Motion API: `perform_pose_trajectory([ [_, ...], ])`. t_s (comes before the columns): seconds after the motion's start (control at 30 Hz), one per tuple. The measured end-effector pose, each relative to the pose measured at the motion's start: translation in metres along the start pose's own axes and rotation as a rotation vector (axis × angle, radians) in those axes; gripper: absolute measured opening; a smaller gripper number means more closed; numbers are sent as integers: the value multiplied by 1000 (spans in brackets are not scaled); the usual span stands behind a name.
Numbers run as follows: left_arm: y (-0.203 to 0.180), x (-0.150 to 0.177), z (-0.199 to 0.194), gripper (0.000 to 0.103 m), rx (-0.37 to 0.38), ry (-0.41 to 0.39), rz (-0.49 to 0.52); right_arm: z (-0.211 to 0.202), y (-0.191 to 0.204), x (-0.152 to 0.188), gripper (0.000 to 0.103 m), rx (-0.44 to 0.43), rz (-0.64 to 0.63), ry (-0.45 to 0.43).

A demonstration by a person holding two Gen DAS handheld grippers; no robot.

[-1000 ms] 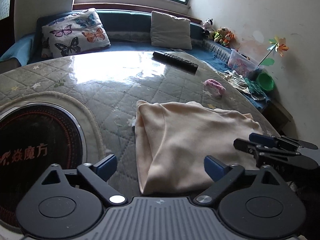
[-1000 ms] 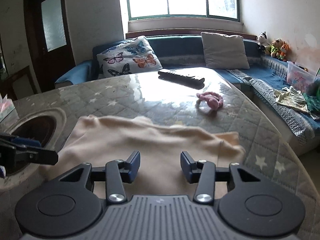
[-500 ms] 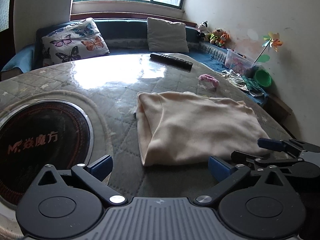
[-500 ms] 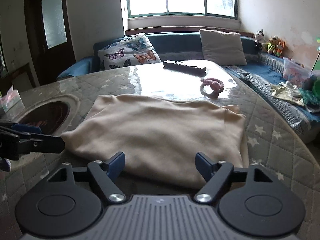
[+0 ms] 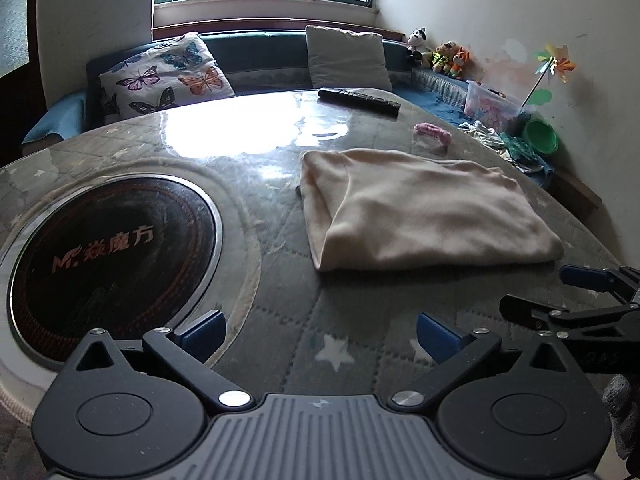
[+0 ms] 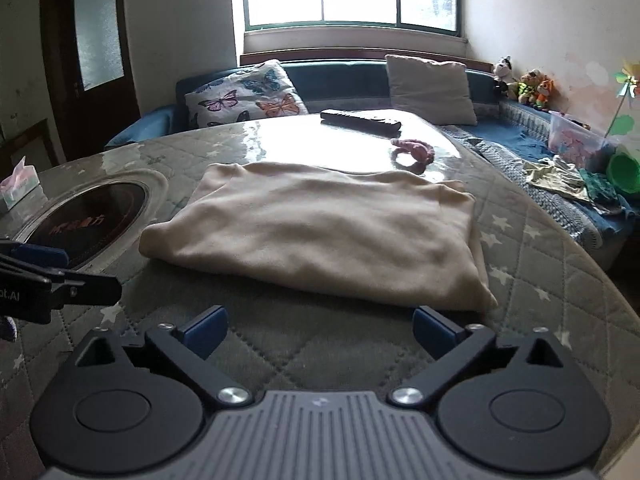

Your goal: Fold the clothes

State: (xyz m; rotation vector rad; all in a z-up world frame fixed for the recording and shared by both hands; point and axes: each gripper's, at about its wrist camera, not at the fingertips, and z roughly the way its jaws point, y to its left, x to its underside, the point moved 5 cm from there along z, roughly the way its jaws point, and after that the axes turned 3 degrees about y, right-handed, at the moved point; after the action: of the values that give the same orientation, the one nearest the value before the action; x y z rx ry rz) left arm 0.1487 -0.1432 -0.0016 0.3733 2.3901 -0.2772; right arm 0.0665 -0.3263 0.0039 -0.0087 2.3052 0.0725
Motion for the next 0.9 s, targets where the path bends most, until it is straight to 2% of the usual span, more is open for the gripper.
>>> perform_pose_trajectory([
  [0.27,-6,11,-4,103,-26,8,40,-8,-5,12,103,28,49,5],
  [0.9,-21,24,-3,103,-26,35,63,-16,-3,28,103,44,90,8],
])
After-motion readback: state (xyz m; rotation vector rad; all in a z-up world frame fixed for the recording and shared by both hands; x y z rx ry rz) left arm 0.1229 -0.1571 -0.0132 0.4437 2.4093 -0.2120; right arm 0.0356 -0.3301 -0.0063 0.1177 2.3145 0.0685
